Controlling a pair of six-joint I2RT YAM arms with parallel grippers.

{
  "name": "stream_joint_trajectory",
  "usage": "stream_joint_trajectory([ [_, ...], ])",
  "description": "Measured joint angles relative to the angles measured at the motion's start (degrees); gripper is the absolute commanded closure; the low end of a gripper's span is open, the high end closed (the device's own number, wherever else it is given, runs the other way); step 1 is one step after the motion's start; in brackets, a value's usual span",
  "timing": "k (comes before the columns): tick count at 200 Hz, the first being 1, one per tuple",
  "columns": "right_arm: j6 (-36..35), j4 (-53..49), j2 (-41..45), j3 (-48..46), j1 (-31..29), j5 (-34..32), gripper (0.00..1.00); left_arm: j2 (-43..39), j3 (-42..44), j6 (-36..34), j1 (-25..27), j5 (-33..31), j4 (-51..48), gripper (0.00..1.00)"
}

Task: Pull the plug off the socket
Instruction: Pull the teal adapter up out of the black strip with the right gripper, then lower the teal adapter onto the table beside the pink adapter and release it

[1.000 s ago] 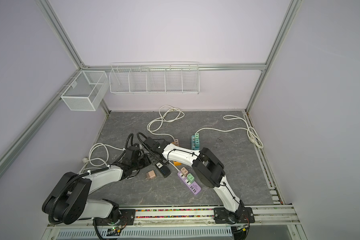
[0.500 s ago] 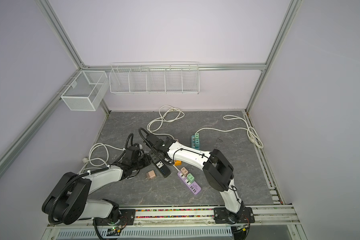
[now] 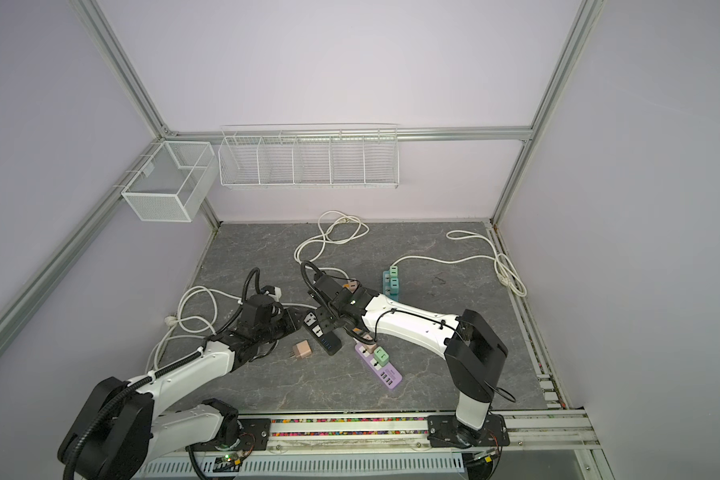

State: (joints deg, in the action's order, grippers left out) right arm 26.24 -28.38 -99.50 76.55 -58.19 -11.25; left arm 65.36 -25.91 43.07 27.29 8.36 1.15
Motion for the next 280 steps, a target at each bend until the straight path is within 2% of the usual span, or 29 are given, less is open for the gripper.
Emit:
stream_joint_trajectory([
  [34,2.8,2.3,3.0,-5.1,-0.8,0.0,0.80,-8.3,0.0,0.3,3.7,-3.4,-6.7,0.61],
  [94,7.6,6.1,5.0,-10.3,-5.0,0.2,0.80,-18.9,0.9,3.6,6.5,-6.6,-16.1,0.59],
  [162,13.3,10.1,5.0,-12.9,-9.7,0.3,0.79,-23.2,2.5,7.5,12.5,-9.7,-22.8,0.57],
  [280,18.2,14.5,-1.8,-13.4,-12.4,1.9,0.80,-29.0,3.3,8.3,12.9,-9.9,-28.4,0.49],
])
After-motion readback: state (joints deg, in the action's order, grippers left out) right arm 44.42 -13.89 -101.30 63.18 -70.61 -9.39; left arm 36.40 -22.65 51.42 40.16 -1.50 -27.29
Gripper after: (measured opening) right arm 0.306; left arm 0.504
